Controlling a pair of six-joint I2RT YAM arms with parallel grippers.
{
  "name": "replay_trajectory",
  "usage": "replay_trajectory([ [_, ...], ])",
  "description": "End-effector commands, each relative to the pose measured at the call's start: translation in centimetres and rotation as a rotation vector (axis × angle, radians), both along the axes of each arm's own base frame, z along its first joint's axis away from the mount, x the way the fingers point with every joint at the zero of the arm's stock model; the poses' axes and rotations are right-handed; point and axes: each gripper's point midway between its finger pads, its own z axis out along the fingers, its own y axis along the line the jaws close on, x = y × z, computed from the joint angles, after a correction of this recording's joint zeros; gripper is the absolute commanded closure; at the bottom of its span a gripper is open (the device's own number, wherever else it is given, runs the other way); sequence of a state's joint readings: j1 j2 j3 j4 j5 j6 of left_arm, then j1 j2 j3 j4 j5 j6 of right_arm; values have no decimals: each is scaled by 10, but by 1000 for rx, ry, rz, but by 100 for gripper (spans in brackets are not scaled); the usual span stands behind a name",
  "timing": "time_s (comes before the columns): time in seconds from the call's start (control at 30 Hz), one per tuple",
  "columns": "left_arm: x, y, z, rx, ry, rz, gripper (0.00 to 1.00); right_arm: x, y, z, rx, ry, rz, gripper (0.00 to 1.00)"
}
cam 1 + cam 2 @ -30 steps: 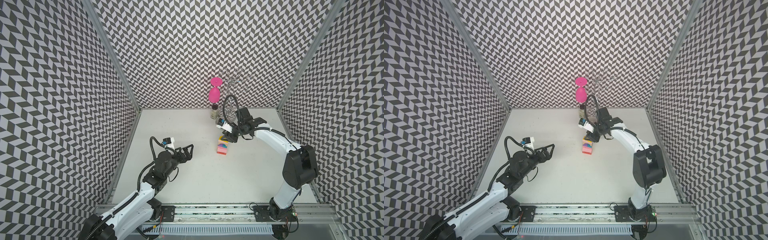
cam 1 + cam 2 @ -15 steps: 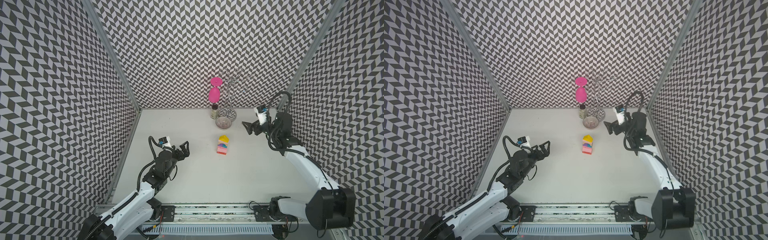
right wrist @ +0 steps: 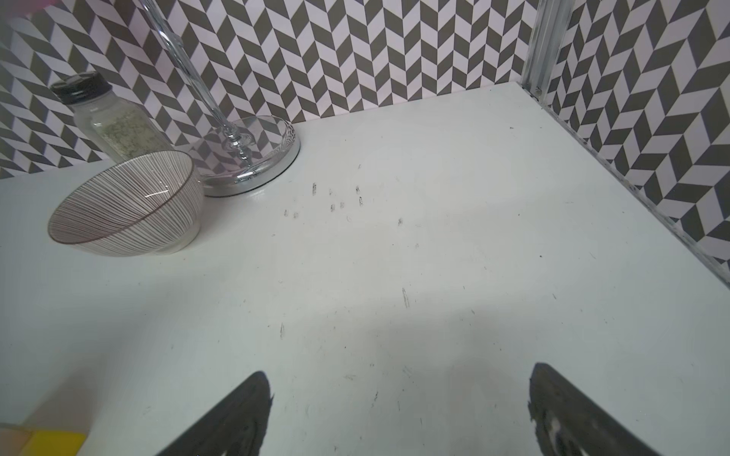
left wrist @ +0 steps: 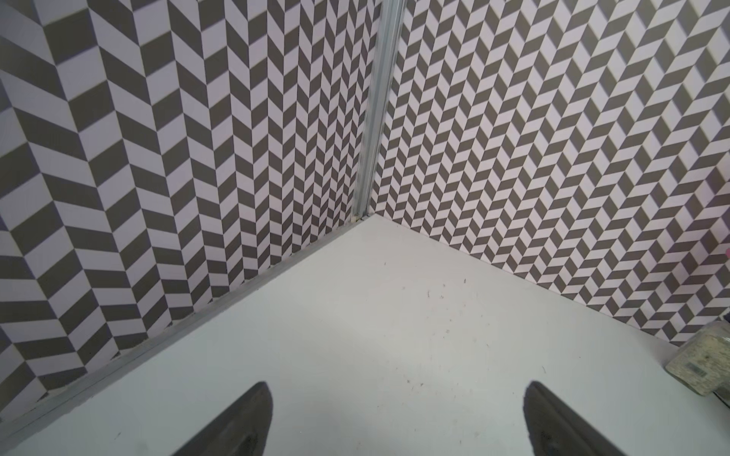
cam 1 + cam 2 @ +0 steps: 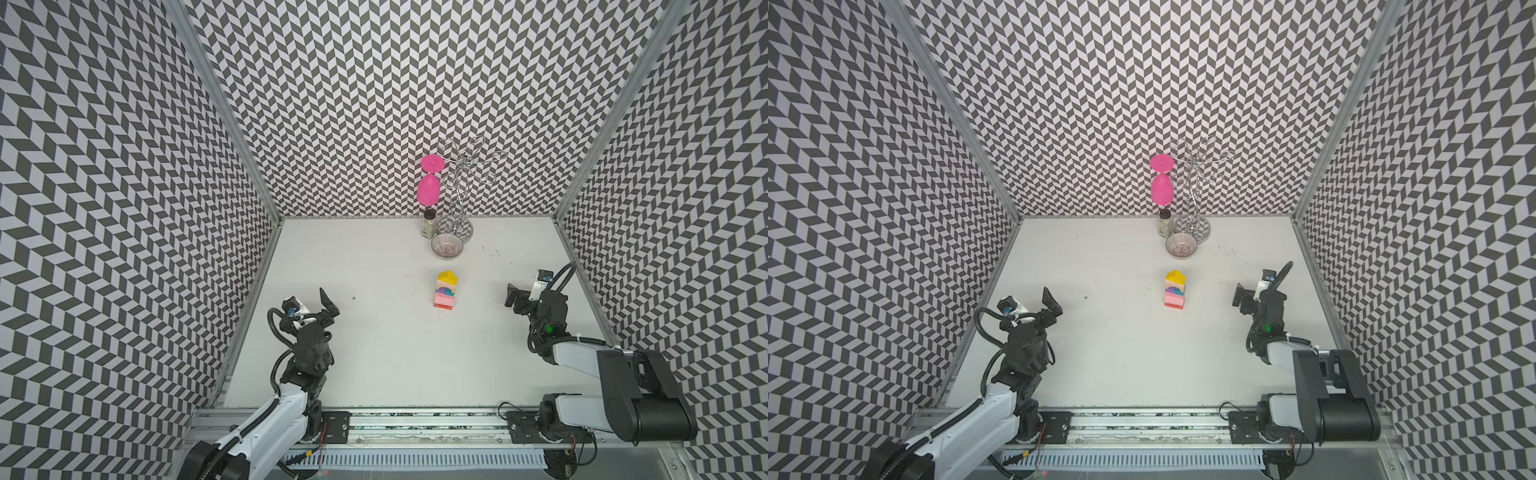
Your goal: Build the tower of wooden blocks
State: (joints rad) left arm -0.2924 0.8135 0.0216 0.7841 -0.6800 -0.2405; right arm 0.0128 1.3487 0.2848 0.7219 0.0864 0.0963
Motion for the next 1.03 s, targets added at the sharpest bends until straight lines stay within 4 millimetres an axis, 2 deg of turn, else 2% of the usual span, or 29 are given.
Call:
replay_trajectory([
  [0.0,-3,16,16,55,-119,26,1,11,10,65,-25,-286,68,1],
  [0.03,10,23,2,46,-52,46,0,11,12,68,-44,-306,81,1],
  [0.07,20,27,2,53,-36,59,0,14,10,68,-52,-303,67,0],
  [0.13,43,9,3,97,-11,-54,0,14,7,61,-65,-302,53,1],
  [0.17,45,11,6,114,-26,-48,0,11,10,62,-66,-337,70,1],
  [0.2,42,22,9,128,-45,10,0,3,14,51,-73,-342,96,0],
  [0.23,39,25,5,110,-56,4,0,3,18,50,-81,-361,119,0],
  [0.27,38,33,0,73,-76,0,0,4,20,57,-83,-398,129,1],
  [0.33,37,38,6,82,-130,-12,0,16,12,52,-80,-318,84,1],
  [0.4,53,20,-3,102,-52,-118,0,17,9,49,-80,-323,55,1],
  [0.47,66,5,-8,142,-18,-200,0,15,9,63,-79,-393,46,1],
  [0.5,70,-1,-12,181,-29,-235,0,15,9,57,-83,-362,54,1],
  [0.53,68,-2,-4,205,-89,-238,0,17,10,54,-84,-340,56,1],
  [0.57,65,0,-4,184,-81,-241,0,20,10,51,-83,-317,56,1],
  [0.63,76,3,-19,125,22,-243,0,21,10,47,-85,-291,55,0],
  [0.7,68,-3,-6,179,-73,-268,0,20,11,50,-86,-309,54,1],
  [0.77,60,-6,-6,177,-78,-299,0,19,11,51,-89,-319,54,1],
  [0.87,77,-3,-14,161,-16,-287,0,20,13,49,-95,-314,58,0],
  [0.93,97,-14,-24,183,63,-336,0,20,13,50,-95,-316,59,0],
  [1.0,101,-22,-25,219,89,-337,0,19,13,51,-95,-320,59,1],
])
